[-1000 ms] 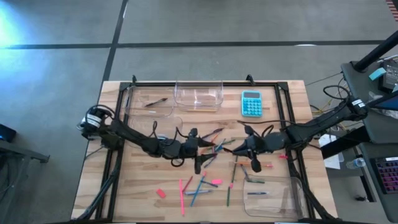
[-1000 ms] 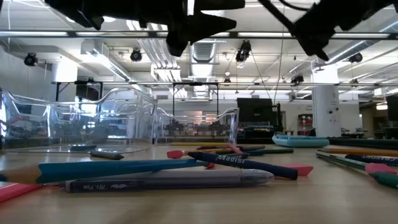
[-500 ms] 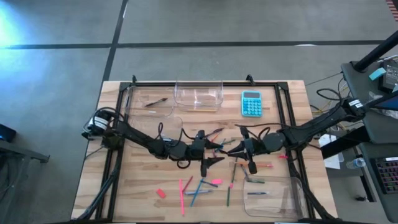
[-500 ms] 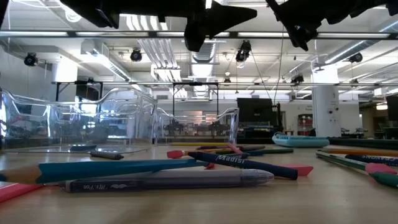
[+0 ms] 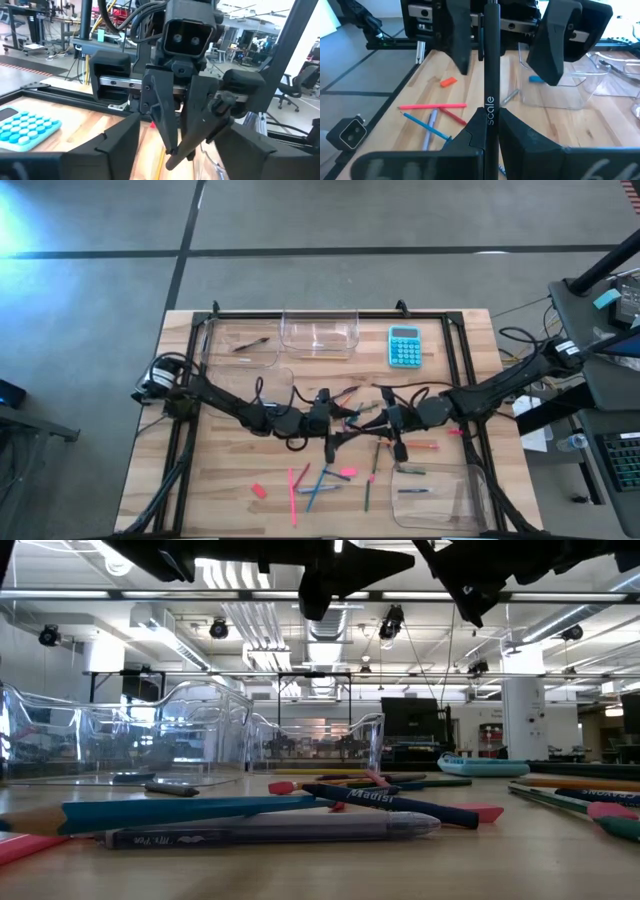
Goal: Sort crayons/erasers/pens/pencils in bins
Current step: Put the black pen into the top left transparent bin
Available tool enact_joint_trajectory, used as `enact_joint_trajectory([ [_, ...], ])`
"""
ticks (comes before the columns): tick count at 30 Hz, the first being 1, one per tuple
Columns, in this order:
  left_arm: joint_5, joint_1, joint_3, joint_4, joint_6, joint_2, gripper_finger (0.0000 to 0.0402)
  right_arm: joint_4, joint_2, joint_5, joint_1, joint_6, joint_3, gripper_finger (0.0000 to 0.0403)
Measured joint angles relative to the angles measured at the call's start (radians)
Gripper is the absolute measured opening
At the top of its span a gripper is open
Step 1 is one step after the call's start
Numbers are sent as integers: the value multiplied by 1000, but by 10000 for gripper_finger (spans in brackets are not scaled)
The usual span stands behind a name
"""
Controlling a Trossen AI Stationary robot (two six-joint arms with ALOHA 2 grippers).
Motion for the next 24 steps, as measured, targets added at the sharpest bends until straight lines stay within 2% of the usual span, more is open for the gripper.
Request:
enact_joint_trajectory([
  [4,0,1,1,0,1,4,163,0,2,1,0,3,0,20],
  [11,-2,2,2,6,27,5,24,-3,-1,8,-1,21,0,22],
  [15,-2,2,13,-2,31,4,22,-1,0,2,0,26,0,52],
  [20,-3,6,18,-18,53,-10,22,-14,-8,-4,0,26,0,120],
  [24,-18,11,13,-96,70,-57,22,-66,-50,-3,0,21,11,169],
])
